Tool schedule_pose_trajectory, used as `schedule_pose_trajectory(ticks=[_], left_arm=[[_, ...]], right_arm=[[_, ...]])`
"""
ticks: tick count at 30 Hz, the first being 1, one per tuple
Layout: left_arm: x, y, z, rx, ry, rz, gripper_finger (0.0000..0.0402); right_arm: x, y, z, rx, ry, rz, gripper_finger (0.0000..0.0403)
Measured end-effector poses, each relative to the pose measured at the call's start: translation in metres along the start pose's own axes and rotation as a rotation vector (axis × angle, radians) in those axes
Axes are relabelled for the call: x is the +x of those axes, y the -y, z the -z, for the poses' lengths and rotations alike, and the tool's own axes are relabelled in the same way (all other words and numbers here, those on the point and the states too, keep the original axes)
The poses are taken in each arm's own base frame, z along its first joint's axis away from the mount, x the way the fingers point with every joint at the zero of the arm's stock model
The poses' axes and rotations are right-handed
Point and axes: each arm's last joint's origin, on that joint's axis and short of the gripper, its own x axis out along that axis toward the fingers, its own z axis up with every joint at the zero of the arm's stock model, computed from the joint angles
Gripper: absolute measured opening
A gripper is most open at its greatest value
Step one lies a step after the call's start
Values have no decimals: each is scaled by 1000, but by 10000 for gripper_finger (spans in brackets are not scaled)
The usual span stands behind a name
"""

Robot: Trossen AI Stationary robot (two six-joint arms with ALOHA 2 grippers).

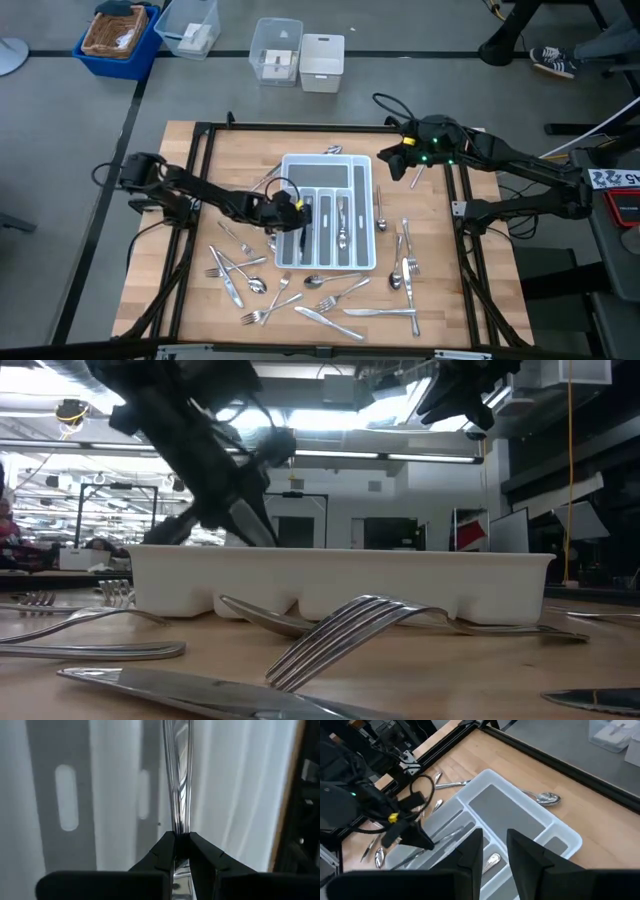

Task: Sort silverware
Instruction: Put the silver table knife into the white cutlery tray

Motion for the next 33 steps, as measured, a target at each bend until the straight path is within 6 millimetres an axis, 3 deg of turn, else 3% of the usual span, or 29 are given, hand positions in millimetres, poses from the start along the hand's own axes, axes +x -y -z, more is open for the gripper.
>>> schedule_pose_trajectory(ticks=[7, 13, 23, 28, 33], left_arm=[[13, -8, 2, -40, 5, -37, 31], [14, -7, 3, 82, -7, -26, 37], [16, -4, -3, 65, -78, -15, 117], [8, 2, -8, 80, -125, 9, 122], [-12, 15, -11, 152, -131, 99, 123]], right_arm=[[-1, 11, 12, 79, -73, 200, 89], [-6, 20, 24, 106, -144, 383, 89], [-6, 21, 25, 107, -155, 394, 89], [-7, 23, 28, 187, -170, 440, 89], [-7, 30, 34, 264, -173, 591, 89]])
